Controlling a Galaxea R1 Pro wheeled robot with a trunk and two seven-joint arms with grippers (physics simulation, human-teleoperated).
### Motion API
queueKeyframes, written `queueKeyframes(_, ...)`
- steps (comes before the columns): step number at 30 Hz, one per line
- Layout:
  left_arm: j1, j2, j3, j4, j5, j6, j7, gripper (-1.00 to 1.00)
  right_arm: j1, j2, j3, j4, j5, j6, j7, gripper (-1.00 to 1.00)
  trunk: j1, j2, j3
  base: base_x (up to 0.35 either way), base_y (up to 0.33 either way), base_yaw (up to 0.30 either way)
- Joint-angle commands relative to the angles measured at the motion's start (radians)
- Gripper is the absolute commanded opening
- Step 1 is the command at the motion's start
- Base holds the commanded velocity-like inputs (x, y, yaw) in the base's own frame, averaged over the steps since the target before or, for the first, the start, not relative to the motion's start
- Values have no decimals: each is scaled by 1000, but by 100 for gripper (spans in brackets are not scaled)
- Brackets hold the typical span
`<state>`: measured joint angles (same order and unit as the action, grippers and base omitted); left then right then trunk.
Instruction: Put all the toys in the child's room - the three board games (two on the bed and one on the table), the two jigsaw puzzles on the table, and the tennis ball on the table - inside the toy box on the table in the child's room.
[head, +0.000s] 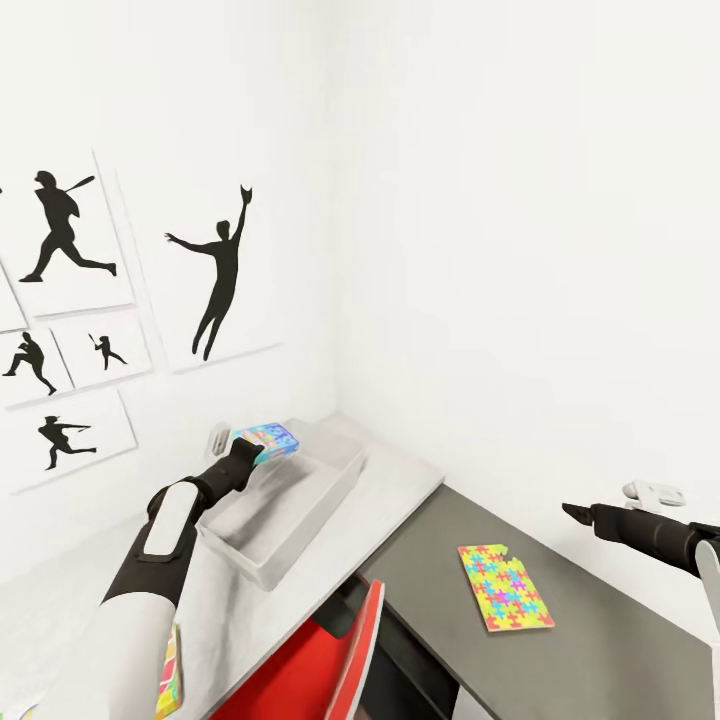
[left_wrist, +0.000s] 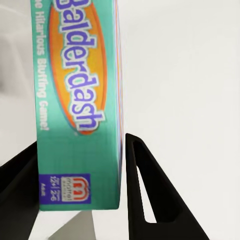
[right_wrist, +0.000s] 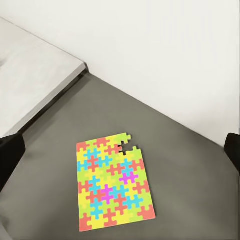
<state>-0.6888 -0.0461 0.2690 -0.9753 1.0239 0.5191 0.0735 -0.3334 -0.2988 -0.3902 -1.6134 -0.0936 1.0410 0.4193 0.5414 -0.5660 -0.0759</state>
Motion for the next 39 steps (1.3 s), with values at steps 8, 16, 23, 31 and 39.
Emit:
queueKeyframes(8,2,13,6,-2,13,7,8,-100,-1,0,-1,0,-9,6,-4,100,0,-2,-2,7,-39,-134)
queueKeyframes(16,16,34,62,-4,16,9,4,-100,-1,0,-1,0,-9,6,-4,100,0,-2,-2,1,-7,-137)
queueKeyframes(23,24,51,115,-4,16,13,3,-100,-1,0,-1,0,-9,6,-4,100,0,-2,-2,0,-2,-33)
queueKeyframes(31,50,73,189,-22,16,12,3,-100,0,4,0,0,-10,6,-4,100,0,-2,-2,0,0,-112)
queueKeyframes(39,65,80,249,-29,15,16,10,-100,1,5,1,0,-11,6,-4,100,0,-2,-2,0,0,-78)
